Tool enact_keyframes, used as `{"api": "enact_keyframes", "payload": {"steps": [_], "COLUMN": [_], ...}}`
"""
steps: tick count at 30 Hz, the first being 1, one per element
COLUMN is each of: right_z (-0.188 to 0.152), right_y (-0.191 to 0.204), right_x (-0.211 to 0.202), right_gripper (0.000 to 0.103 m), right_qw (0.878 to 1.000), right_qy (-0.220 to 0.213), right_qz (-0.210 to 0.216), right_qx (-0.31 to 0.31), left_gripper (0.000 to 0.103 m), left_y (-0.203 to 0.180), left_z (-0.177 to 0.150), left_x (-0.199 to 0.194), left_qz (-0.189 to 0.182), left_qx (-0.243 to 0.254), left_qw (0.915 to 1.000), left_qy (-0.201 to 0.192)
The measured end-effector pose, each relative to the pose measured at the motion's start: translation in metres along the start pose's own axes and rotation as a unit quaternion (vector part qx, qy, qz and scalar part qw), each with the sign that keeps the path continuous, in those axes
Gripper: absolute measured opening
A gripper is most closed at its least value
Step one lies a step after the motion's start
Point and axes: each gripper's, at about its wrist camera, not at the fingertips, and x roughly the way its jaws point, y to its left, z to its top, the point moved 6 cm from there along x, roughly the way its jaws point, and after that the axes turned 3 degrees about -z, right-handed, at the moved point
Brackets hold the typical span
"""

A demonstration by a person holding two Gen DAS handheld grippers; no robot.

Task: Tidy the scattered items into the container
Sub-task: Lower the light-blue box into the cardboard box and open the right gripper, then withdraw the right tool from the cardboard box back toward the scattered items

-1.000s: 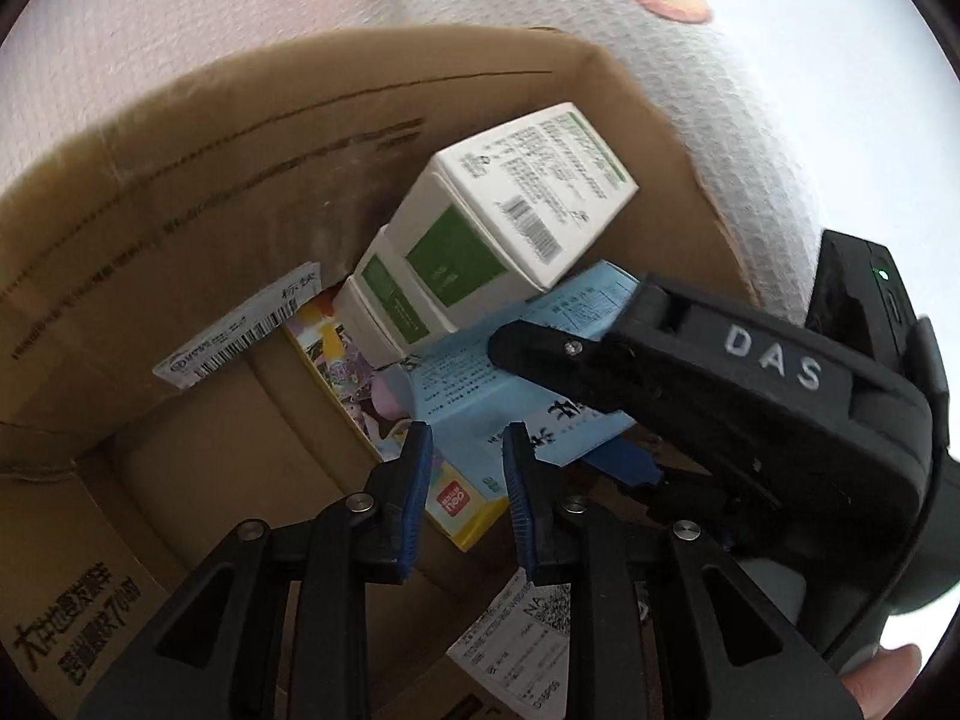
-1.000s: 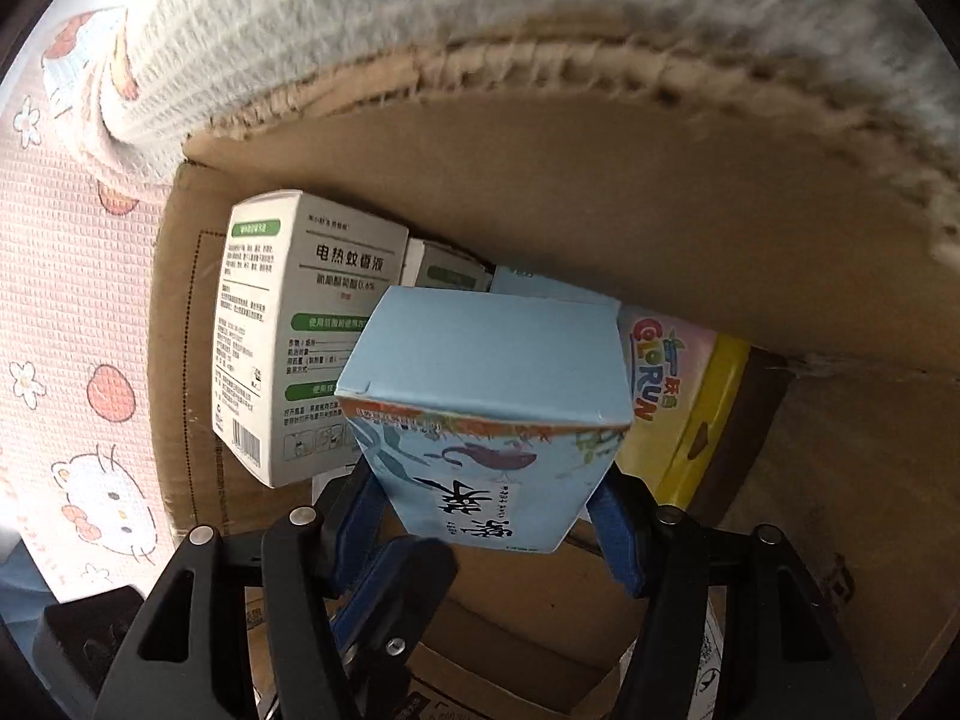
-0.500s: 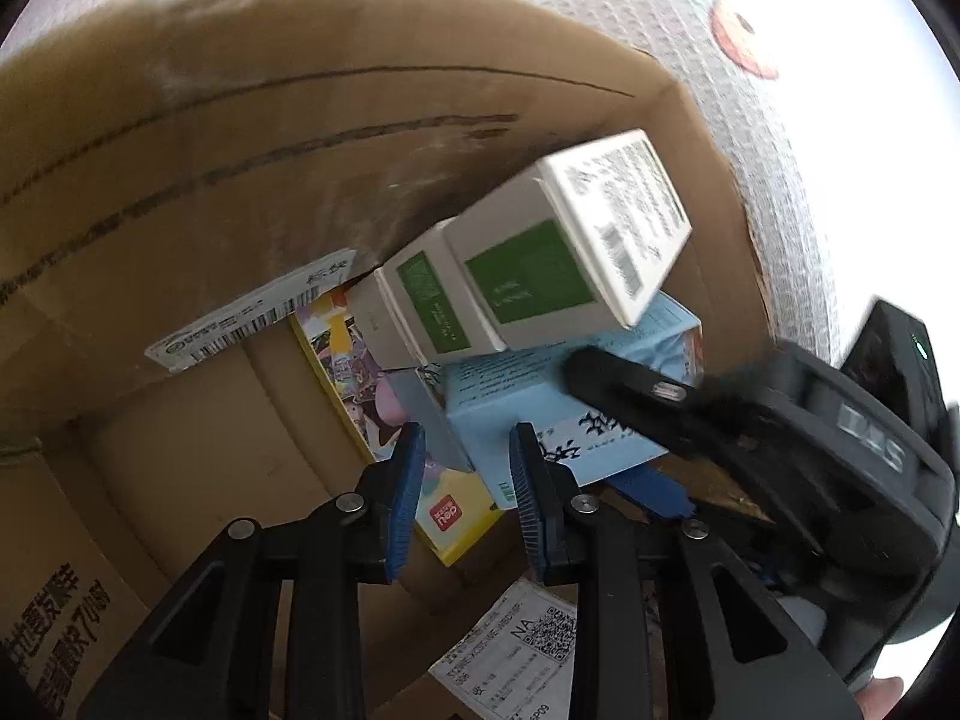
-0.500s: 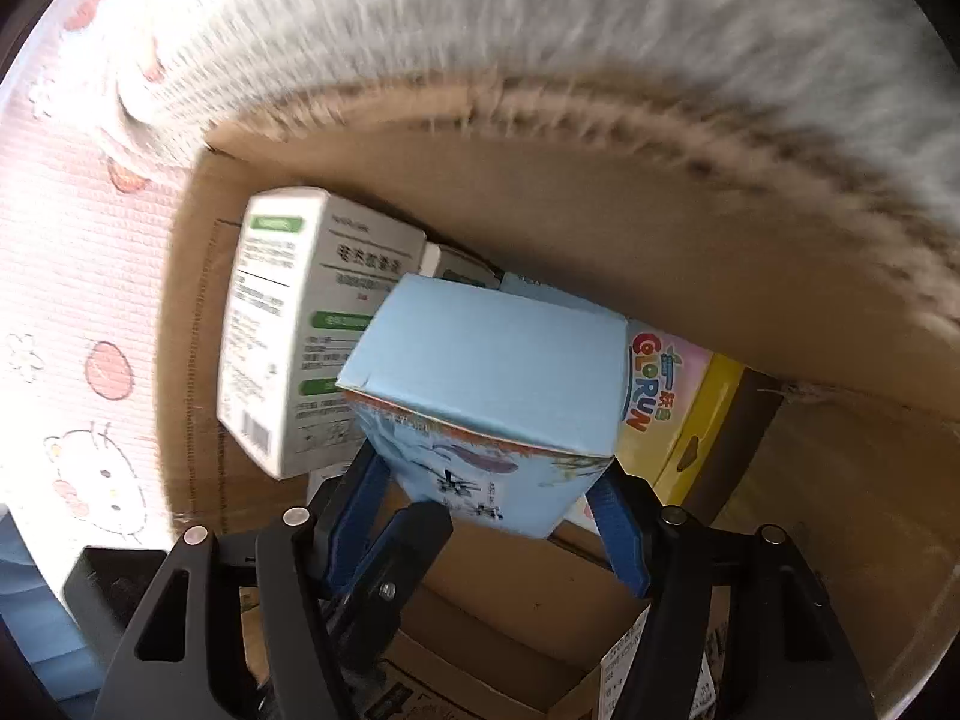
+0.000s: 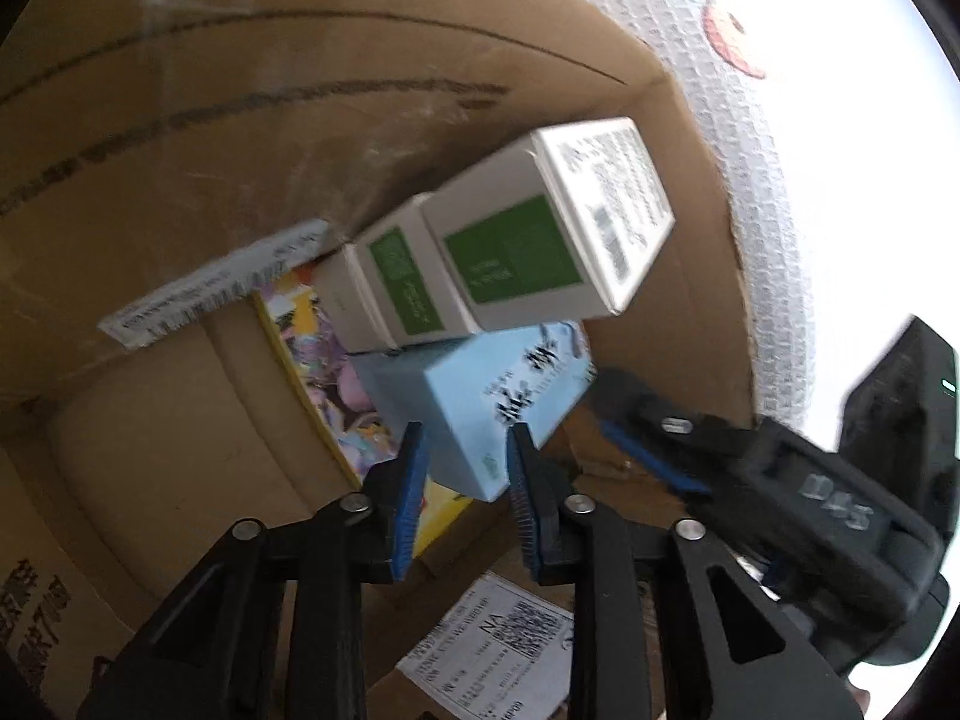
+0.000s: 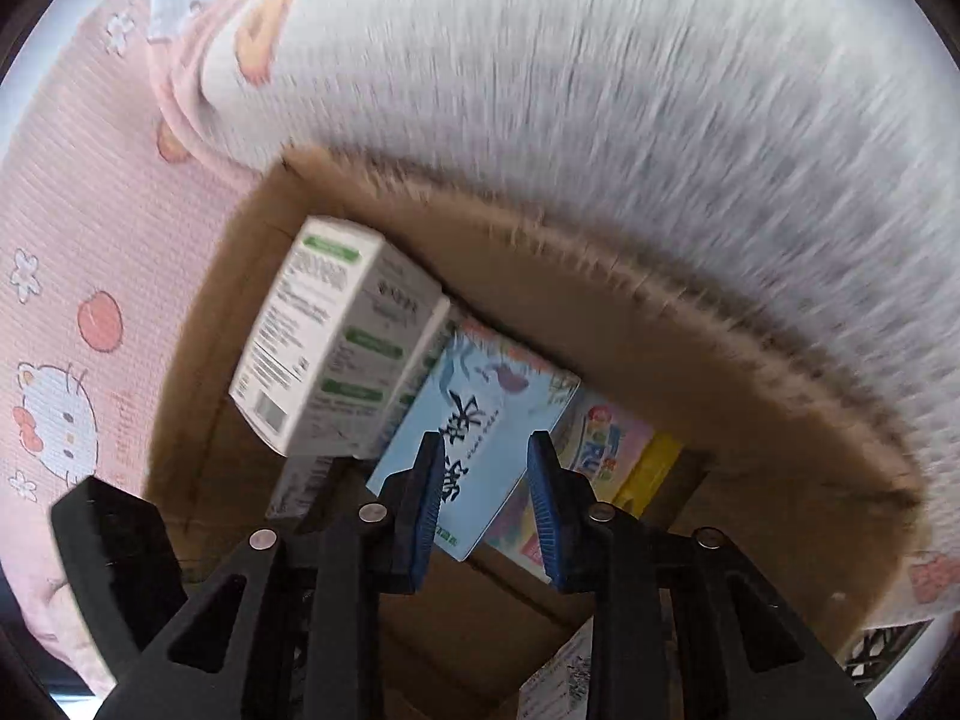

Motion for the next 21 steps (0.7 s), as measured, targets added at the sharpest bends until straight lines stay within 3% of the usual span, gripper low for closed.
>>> {"api": "enact_keyframes", "payload": {"steps": [9, 16, 21], "right_z": [-0.008, -0.023, -0.043], "right_y": [-0.016, -0.034, -0.044], "right_x": [0.015, 0.005, -0.021], "right_gripper": [0.024, 0.024, 0.025], "right_qw": [1.0, 1.0, 1.0], "right_qy": [-0.005, -0.004, -0.014], "right_qz": [-0.027, -0.022, -0.015], "right_qx": [-0.007, 0.004, -0.004], "left_gripper": [0.024, 0.023, 0.024], "left_y": [0.004, 0.009, 0.002], "left_z": [-0.003, -0.009, -0.015], "left_x": [0.0, -0.003, -0.025], "left_qz": [0.0, 0.004, 0.03], "left_qx": [0.002, 0.0, 0.027], "left_qw": [1.0, 1.0, 0.9985], "left_qy": [-0.002, -0.004, -0.038]}}
